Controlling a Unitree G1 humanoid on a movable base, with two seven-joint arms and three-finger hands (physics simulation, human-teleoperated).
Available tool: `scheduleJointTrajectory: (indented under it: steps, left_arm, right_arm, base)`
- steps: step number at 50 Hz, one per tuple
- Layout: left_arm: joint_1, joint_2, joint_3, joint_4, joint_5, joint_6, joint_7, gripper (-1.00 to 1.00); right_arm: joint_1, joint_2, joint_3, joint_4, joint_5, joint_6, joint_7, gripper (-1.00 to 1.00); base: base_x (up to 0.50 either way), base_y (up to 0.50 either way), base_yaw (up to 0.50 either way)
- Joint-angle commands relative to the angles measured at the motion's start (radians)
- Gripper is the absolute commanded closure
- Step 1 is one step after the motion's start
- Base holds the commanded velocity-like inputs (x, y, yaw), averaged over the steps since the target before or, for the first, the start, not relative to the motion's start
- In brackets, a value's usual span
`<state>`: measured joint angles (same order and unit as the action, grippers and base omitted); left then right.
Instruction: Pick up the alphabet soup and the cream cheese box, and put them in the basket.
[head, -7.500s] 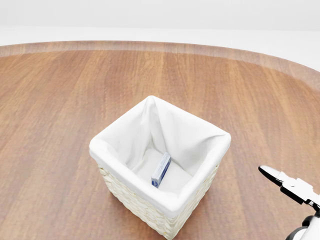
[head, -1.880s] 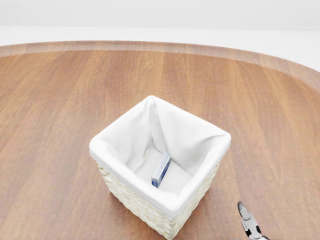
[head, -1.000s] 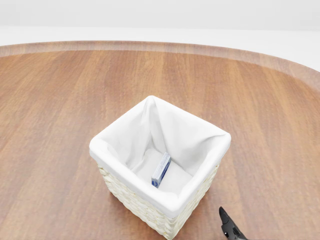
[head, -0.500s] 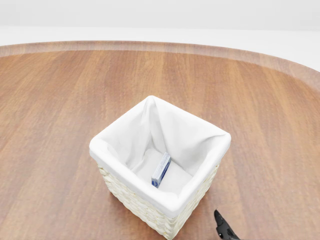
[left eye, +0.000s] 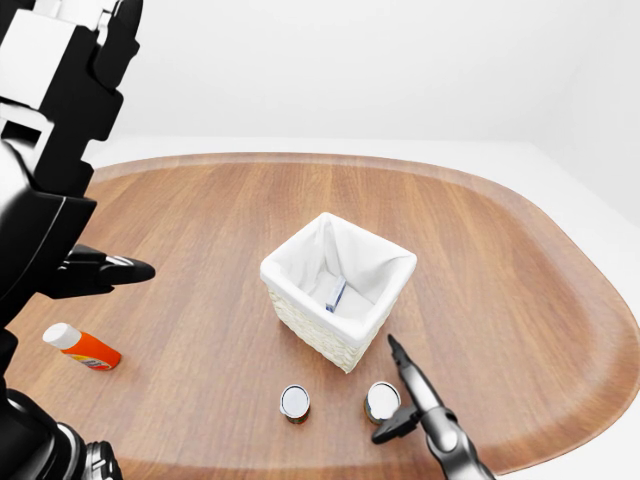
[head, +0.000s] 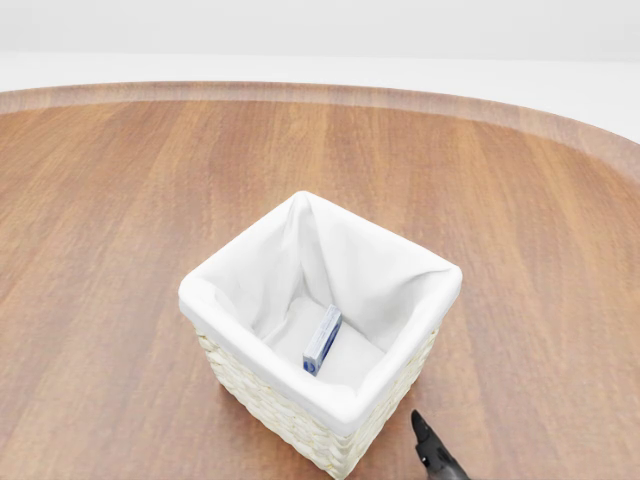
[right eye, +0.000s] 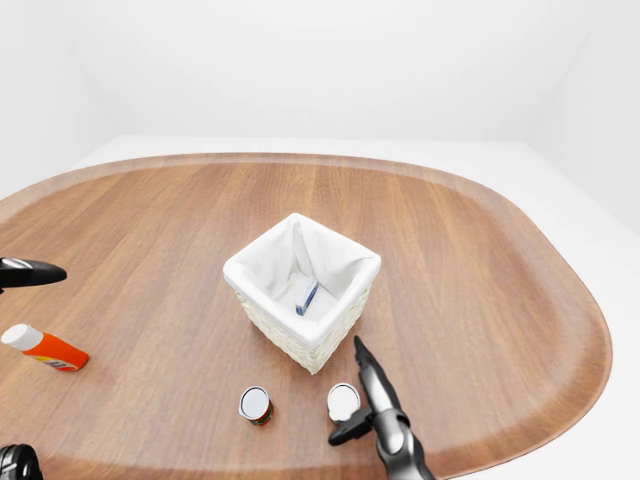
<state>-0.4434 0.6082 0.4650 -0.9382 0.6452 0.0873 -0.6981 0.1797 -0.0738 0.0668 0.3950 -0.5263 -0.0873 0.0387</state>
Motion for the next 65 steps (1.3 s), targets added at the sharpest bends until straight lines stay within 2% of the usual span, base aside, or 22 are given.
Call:
scheduleJointTrajectory:
  steps: [1,9,10,11,27,32,39,50,54,65]
  left_arm:
    - [0.001,0.000,0.001,-0.001,-0.002,0.000,0.000,-1.00]
    - [0.004,-0.002,0.001,0.004,-0.005,0.000,0.000,-1.00]
    - [0.006,-0.004,0.001,0.005,-0.005,0.000,0.000,-1.00]
    - [0.006,-0.004,0.002,0.006,-0.006,0.000,0.000,-1.00]
    - [0.002,-0.002,-0.003,0.006,0.000,0.000,0.000,-1.00]
    - [0.003,-0.004,-0.003,0.005,0.002,0.000,0.000,-1.00]
    - [0.009,-0.006,-0.003,0.010,0.008,0.000,0.000,-1.00]
    - [0.003,-0.006,-0.005,0.006,0.014,0.000,0.000,-1.00]
    - [0.006,-0.009,-0.004,0.007,0.014,0.000,0.000,-1.00]
    - [0.009,-0.015,-0.007,0.016,0.016,0.000,0.000,-1.00]
  right_arm:
    - [-0.035,0.005,0.018,0.048,-0.009,0.000,-0.017,-1.00]
    - [-0.050,0.003,0.018,0.083,-0.017,0.000,-0.031,-0.98]
    - [-0.052,0.002,0.018,0.088,-0.017,0.000,-0.033,-0.29]
    - [-0.056,0.002,0.019,0.108,-0.030,0.000,-0.049,1.00]
    - [-0.024,-0.014,-0.003,0.074,-0.013,0.000,-0.033,1.00]
    - [0.017,-0.018,-0.023,-0.015,0.023,0.000,0.008,1.00]
    - [0.059,-0.030,-0.087,-0.129,0.113,0.000,0.074,1.00]
    - [0.078,-0.024,-0.180,-0.228,0.165,0.000,0.141,1.00]
    - [0.101,-0.017,-0.224,-0.328,0.200,0.000,0.189,1.00]
    - [0.082,-0.007,-0.341,-0.475,0.248,0.000,0.281,1.00]
  base:
    - [0.00,0.00,0.00]
    - [0.00,0.00,0.00]
    - [0.01,0.00,0.00]
    - [0.00,0.00,0.00]
    - [0.00,0.00,0.00]
    - [0.00,0.00,0.00]
    - [0.00,0.00,0.00]
    - [0.00,0.00,0.00]
    - [0.00,0.00,0.00]
    - [0.00,0.00,0.00]
